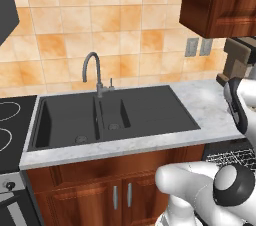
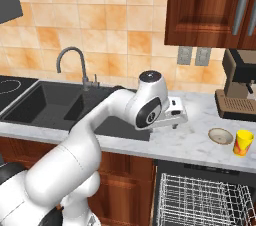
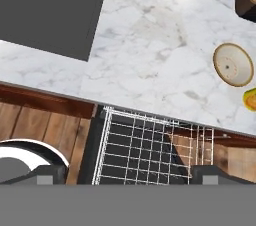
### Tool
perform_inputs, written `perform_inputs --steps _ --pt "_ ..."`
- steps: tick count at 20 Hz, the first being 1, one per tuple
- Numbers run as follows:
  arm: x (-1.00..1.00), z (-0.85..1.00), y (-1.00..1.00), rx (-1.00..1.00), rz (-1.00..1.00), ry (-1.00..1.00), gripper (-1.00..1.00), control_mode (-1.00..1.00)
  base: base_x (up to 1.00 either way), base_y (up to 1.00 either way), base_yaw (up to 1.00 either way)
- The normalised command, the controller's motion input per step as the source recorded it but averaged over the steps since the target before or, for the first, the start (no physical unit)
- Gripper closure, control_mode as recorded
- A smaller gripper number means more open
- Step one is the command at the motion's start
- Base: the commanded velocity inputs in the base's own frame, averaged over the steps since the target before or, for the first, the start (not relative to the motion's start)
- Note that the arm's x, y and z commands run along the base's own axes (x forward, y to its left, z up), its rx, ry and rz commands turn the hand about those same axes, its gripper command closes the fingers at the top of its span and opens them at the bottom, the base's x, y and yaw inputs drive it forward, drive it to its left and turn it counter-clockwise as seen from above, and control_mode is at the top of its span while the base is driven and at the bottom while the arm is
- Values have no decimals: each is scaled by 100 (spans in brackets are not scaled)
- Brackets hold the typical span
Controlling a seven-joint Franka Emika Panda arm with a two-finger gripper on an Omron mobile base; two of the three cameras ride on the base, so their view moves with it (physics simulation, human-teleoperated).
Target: Pick up the cup and bowl from the counter, place them in the dishwasher, and close the dishwasher door.
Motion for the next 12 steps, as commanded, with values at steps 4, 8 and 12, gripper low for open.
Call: perform_inputs --steps 4,8,12 --pt "0 -7 -50 -6 0 0 -100 -100 0 0 0" --pt "0 -2 -50 -8 0 0 -100 -100 0 0 0" --pt "0 -1 -47 -7 0 0 -100 -100 0 0 0"
